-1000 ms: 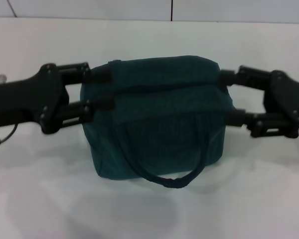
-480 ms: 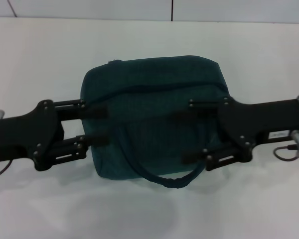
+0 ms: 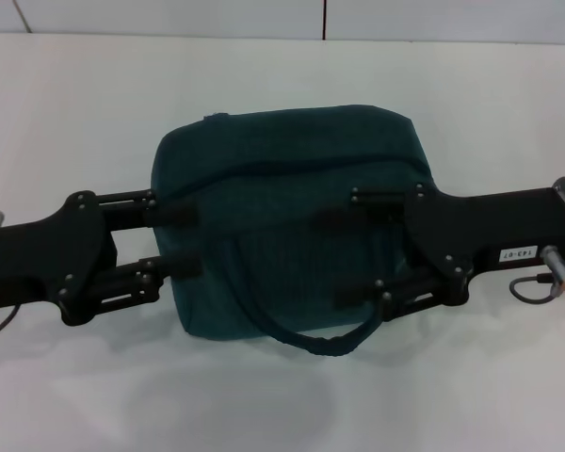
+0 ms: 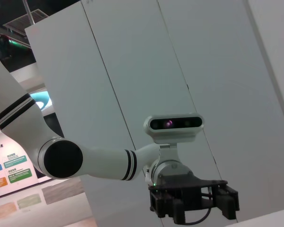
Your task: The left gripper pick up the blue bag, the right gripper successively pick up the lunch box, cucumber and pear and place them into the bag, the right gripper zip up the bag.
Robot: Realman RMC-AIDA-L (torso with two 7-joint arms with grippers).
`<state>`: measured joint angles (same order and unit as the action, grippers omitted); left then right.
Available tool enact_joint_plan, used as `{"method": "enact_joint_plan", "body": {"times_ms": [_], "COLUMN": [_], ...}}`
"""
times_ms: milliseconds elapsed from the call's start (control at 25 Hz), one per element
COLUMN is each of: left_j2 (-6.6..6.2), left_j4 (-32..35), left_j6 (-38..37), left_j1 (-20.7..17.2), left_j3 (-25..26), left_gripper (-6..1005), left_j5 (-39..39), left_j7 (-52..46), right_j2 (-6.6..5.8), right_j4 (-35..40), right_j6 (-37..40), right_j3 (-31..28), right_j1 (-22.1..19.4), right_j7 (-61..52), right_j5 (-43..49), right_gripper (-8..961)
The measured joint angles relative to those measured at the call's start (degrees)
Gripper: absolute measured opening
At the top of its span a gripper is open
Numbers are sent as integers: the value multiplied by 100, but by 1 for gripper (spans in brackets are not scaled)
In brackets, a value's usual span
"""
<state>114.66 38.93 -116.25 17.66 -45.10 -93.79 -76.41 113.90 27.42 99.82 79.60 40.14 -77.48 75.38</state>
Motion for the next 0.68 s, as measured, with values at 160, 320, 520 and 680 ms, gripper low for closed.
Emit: {"method": "enact_joint_plan", "body": {"times_ms": [160, 320, 520, 680], "left_j2": [0, 2, 4, 4], "left_j4": [0, 0, -5, -9], "left_j6": [-2, -3, -3, -3], "left_j1": [-8, -9, 1, 19], "left_j3": [17, 26, 37, 37], "left_gripper": [532, 532, 532, 532], "left_j5": [8, 11, 14, 13], "left_j7": [15, 18, 27, 29], "right_j2": [0, 0, 0, 0], "right_j4": [0, 1, 1, 0], "right_j6": [0, 0, -1, -33], "right_j3": [-5, -22, -23, -26], "right_j1": [-19, -23, -26, -21], "right_j7": [-2, -3, -2, -3], "right_j5": [3, 4, 4, 4], "right_gripper": [871, 870, 869, 869]}}
